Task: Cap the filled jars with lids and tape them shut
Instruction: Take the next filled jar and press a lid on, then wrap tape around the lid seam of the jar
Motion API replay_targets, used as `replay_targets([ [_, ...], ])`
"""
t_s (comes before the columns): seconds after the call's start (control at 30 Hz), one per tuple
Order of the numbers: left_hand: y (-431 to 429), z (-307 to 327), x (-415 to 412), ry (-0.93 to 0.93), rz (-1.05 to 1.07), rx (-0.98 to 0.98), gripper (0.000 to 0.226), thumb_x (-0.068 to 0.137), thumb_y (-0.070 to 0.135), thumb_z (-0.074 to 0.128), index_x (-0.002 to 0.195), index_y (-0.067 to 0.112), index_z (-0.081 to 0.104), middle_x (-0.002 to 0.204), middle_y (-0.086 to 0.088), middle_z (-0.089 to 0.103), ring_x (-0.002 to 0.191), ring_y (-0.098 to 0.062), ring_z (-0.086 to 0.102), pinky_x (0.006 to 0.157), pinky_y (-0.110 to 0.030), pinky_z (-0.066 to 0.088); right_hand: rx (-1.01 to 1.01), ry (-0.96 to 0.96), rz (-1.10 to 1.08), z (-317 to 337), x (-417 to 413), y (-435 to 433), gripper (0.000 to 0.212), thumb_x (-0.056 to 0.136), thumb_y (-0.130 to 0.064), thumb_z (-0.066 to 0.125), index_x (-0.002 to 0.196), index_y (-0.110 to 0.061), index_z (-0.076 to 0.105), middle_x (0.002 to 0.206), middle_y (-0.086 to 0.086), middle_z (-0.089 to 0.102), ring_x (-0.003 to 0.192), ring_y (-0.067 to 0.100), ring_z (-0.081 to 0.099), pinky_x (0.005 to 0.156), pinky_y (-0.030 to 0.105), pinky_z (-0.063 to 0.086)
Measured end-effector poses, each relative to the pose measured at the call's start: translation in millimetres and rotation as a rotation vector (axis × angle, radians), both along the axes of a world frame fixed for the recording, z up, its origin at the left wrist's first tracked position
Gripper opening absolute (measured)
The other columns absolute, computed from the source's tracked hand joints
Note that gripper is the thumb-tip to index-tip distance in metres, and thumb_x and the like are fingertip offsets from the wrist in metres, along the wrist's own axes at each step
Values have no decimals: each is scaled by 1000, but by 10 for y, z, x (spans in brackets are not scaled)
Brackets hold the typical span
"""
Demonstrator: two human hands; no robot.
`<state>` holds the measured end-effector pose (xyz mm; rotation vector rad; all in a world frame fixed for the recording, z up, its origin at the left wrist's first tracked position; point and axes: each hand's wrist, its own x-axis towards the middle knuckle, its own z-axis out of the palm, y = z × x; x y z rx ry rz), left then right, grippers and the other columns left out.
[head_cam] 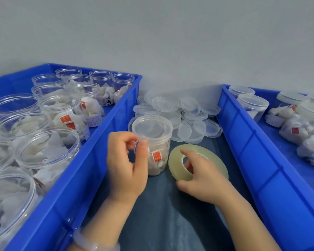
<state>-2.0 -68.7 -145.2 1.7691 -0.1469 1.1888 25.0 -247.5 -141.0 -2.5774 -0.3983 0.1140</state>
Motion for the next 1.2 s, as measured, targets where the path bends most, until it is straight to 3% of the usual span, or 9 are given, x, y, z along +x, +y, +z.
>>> replay_targets([
  [0.1,-74,-1,-164,163,-252,141,22,87,30,57,76,13,65,68,9,56,60,-4,52,57,-10,39,303,-82,-63,13,-101,-34,76,61,-34,65,131,-49,39,92,-20,53,83,1,56,66,14,40],
  [0.2,-227,-54,-176,391,-316,169,28,79,21,75,107,17,70,89,14,63,67,-6,59,61,-9,46,565,-149,-25,48,-217,-21,67,60,-28,66,107,-71,43,97,-26,58,81,3,61,63,14,47],
  [0.33,-252,-88,-143,402,-358,19,41,76,6,78,112,23,70,94,12,69,69,-5,64,64,-10,50,692,-99,18,67,-279,-4,60,67,-20,74,106,-60,53,95,-17,63,74,11,65,65,25,54],
  [0.6,-241,-83,-155,289,-282,35,12,75,16,70,85,15,78,78,14,71,69,-2,68,66,-21,56,640,-142,-16,18,-283,37,55,72,-13,79,116,-33,55,91,-20,59,69,5,59,67,14,45],
  [0.73,-251,-102,-168,377,-310,13,12,82,20,61,83,13,72,77,8,69,69,-10,69,66,-36,57,594,-199,-21,12,-291,64,52,74,-13,78,115,-36,55,96,-15,60,75,8,62,68,15,45],
  [0.87,-261,-82,-170,390,-315,55,12,86,21,54,83,15,64,82,11,63,74,-14,66,68,-41,56,537,-281,3,3,-292,96,42,77,-16,76,98,-46,56,102,-24,57,86,-2,56,76,9,40],
  [0.93,-268,-61,-181,357,-308,98,11,88,19,52,82,15,61,81,10,62,73,-13,64,68,-41,54,502,-337,-6,1,-295,112,39,78,-17,75,94,-47,56,100,-23,56,92,-7,52,78,4,36],
  [1.07,-256,-42,-192,256,-268,201,11,89,10,53,80,13,59,76,11,58,72,-9,56,69,-33,49,451,-324,-24,16,-273,139,37,83,-29,69,107,-51,51,122,-12,53,118,-1,46,88,-1,31],
  [1.2,-230,-59,-172,333,-222,121,13,88,18,52,78,26,55,75,11,57,73,-10,55,66,-17,42,309,-205,66,45,-266,67,53,80,-58,47,131,-46,44,130,-23,44,122,-13,34,93,-4,22],
])
